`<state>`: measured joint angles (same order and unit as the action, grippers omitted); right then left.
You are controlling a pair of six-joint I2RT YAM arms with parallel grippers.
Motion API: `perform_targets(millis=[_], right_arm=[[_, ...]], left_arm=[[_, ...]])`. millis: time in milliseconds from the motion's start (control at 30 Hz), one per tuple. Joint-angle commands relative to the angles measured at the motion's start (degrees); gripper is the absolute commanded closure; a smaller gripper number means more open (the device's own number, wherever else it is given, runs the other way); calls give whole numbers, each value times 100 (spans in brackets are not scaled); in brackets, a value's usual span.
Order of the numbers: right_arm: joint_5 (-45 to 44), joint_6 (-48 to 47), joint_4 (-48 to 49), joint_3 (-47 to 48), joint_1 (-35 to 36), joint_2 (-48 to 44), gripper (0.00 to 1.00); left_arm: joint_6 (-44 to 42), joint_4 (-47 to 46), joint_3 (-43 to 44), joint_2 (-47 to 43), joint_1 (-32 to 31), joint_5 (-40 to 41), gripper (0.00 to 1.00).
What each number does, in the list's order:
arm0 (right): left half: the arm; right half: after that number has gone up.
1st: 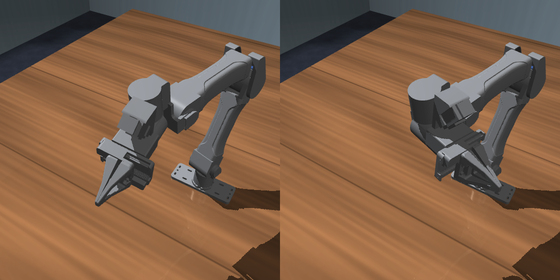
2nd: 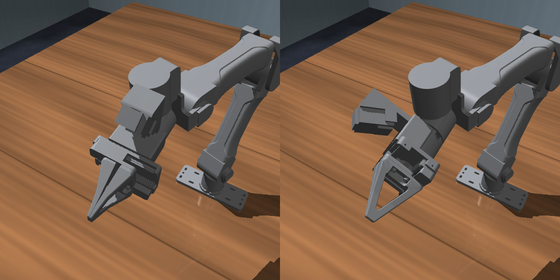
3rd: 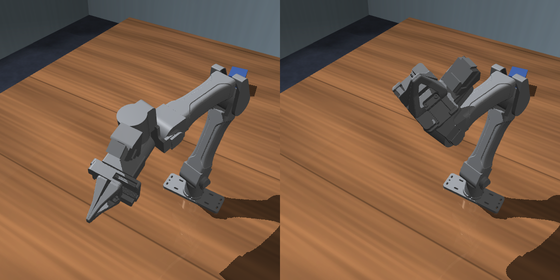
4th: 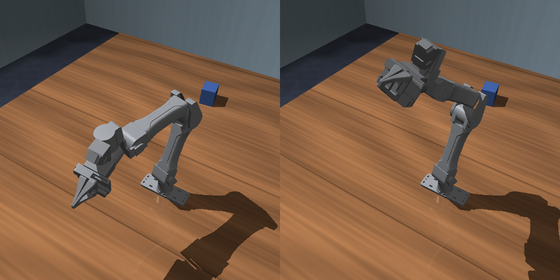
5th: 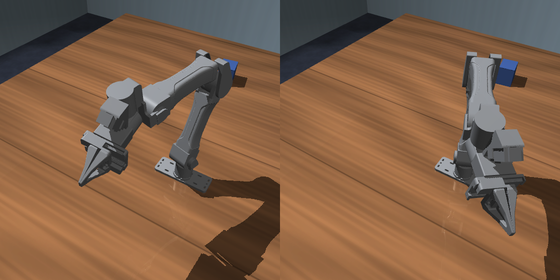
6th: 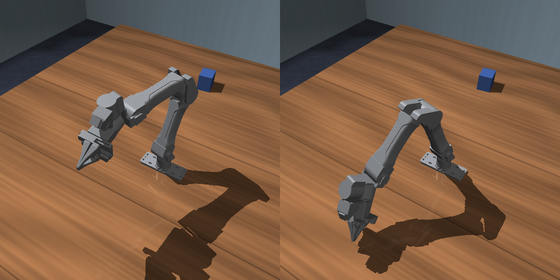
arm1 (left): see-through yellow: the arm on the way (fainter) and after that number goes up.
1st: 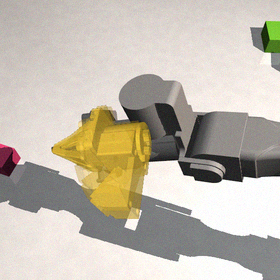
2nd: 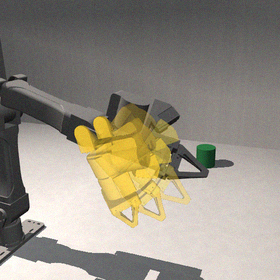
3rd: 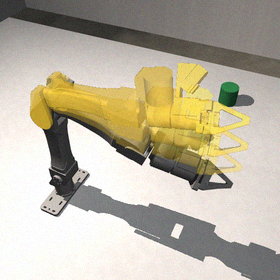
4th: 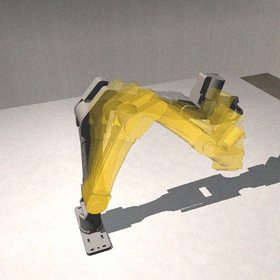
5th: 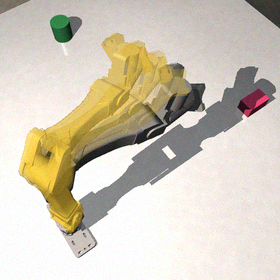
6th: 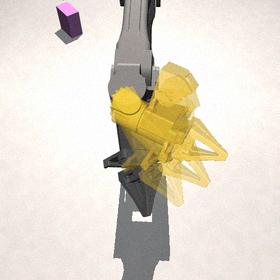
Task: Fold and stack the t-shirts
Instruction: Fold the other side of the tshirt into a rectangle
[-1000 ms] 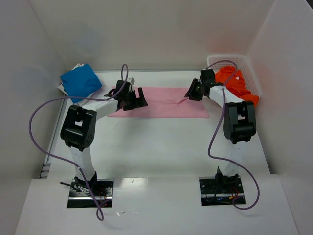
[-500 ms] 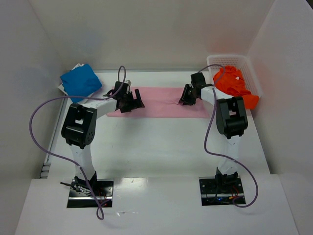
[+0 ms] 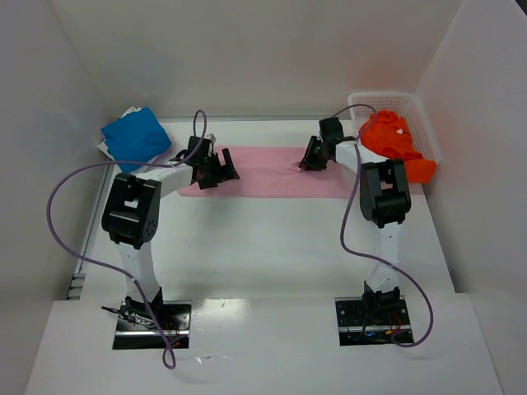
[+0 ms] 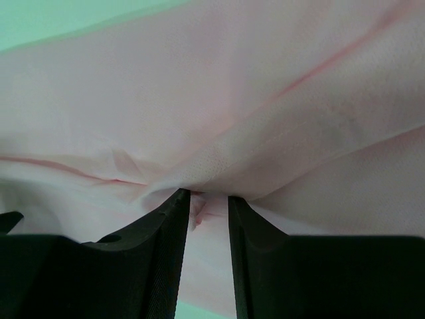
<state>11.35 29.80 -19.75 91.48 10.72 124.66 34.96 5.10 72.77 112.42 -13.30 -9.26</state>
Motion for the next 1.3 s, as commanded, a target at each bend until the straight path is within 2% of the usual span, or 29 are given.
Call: perform_targets(millis=[0,333,667,867,1000,1267], right_arm=[[-37,52,94,440,-9,85,65],[-37,210,155,985,-9,444,65],[69,316,-160,2645,-9,1191,65],[130,316,-214,2849,-9,929,65],[-255,202,-327,2332,-9,350,65],[-468,210,-38,82,-9,-731,66]], left_arm=[[72,43,176,192,38,-76,1],[20,43,229,298,91,-191,1],[-33,43,229,298,196,-296,1],[-86,43,176,298,196,-349,1],[-86,43,229,298,196,-349,1],[-139,96,229,298,249,-402,1]])
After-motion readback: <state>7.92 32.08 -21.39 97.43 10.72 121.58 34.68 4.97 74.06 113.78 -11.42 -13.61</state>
